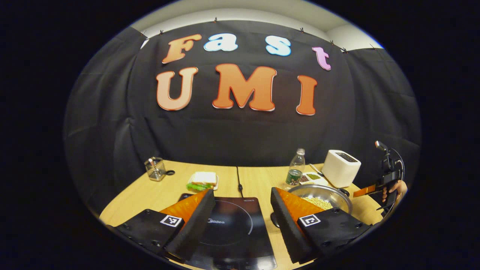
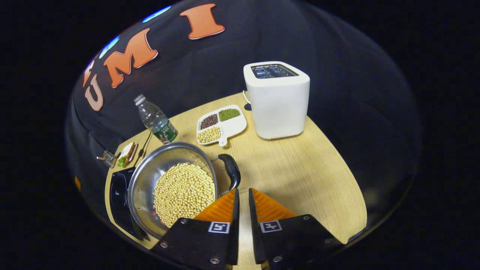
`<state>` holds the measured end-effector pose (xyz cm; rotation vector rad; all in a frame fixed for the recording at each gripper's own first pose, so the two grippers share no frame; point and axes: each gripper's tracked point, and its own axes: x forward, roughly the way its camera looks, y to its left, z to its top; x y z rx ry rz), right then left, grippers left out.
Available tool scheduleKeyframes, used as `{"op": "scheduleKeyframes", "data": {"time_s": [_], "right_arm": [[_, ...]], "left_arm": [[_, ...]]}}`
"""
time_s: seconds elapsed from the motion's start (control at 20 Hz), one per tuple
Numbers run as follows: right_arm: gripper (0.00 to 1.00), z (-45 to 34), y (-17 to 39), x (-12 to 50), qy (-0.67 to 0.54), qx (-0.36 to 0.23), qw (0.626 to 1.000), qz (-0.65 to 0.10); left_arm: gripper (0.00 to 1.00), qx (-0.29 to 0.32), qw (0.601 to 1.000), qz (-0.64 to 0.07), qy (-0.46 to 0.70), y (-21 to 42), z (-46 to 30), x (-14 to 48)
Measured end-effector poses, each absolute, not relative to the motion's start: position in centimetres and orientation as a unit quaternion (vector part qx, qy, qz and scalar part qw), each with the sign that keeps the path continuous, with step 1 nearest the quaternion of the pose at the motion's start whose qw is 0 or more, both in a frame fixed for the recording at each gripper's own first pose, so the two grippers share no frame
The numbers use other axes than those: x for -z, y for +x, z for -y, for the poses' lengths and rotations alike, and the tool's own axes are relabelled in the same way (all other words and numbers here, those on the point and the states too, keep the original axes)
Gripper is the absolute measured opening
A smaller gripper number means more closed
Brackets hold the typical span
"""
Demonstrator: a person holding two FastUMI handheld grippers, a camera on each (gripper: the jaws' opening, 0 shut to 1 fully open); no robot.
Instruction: First push the handle of the pot to place it horizontally, then grasp the pot with both hands and set it on the induction cooktop.
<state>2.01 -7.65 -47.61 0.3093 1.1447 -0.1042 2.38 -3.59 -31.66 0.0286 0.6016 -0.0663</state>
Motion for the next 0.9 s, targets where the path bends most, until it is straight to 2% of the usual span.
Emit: {"op": "scheduleKeyframes", "data": {"time_s": [0.05,0.15,0.2,0.25,0.35,0.45,0.6,0.9], "right_arm": [[0.23,7.5,2.2,47.0,0.147,0.042,0.833,-0.533],[0.49,7.2,2.8,46.4,0.137,0.030,0.841,-0.522],[0.50,6.9,3.1,46.2,0.132,0.025,0.845,-0.518],[0.64,6.8,3.3,46.0,0.130,0.020,0.848,-0.514],[0.70,6.2,3.6,46.0,0.126,0.012,0.850,-0.512],[0.83,5.4,3.9,46.5,0.125,0.002,0.849,-0.514],[0.89,5.3,4.2,47.5,0.112,0.004,0.846,-0.521],[0.90,6.0,4.6,49.3,0.086,0.017,0.845,-0.528]], "left_arm": [[0.97,0.042,0.946,-0.321,0.010,2.2,4.7,33.1],[0.99,0.060,0.930,-0.363,-0.001,1.8,6.6,35.8],[0.98,0.067,0.922,-0.383,-0.008,1.5,7.5,37.2],[0.98,0.070,0.913,-0.403,-0.015,1.2,8.4,38.5],[0.98,0.071,0.890,-0.450,-0.020,0.9,9.5,40.6],[0.95,0.079,0.869,-0.487,-0.039,0.2,11.1,43.1],[0.94,0.069,0.848,-0.524,-0.043,-0.1,11.5,45.8],[0.94,0.063,0.821,-0.564,-0.062,-0.5,12.8,49.7]]}}
